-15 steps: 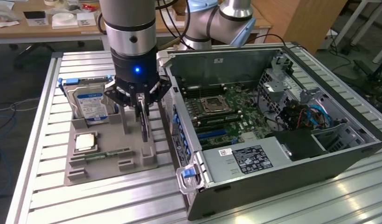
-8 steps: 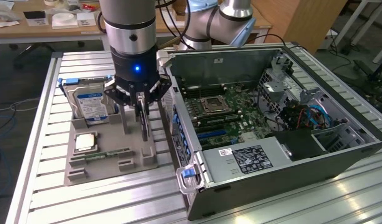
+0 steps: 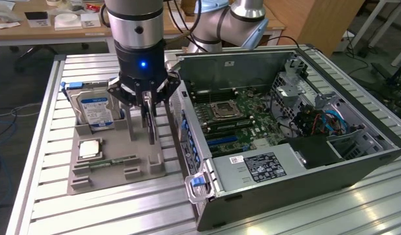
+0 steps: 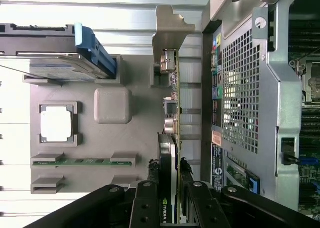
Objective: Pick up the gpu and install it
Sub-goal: 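Pick up the gpu and move the gpu toward the slot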
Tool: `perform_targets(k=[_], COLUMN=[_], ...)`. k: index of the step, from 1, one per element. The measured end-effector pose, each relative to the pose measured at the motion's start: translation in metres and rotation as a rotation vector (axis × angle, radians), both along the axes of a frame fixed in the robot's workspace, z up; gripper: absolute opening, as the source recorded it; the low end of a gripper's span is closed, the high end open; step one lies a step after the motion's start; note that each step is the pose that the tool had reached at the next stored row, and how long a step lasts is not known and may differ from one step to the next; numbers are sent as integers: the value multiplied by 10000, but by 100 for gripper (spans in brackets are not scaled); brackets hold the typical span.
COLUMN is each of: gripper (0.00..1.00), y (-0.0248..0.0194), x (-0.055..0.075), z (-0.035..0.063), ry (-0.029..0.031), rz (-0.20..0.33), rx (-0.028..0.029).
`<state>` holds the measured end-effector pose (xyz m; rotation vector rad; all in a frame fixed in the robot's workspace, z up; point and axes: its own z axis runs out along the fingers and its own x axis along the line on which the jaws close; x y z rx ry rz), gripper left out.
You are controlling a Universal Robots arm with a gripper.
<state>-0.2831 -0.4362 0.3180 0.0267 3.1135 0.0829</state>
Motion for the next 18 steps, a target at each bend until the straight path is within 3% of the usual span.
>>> perform_targets(k=[5,18], gripper=[27,27], y=[0,0], x=[0,3], z=[86,103], ry=[0,2], rz=[0,0], rx=[0,-2])
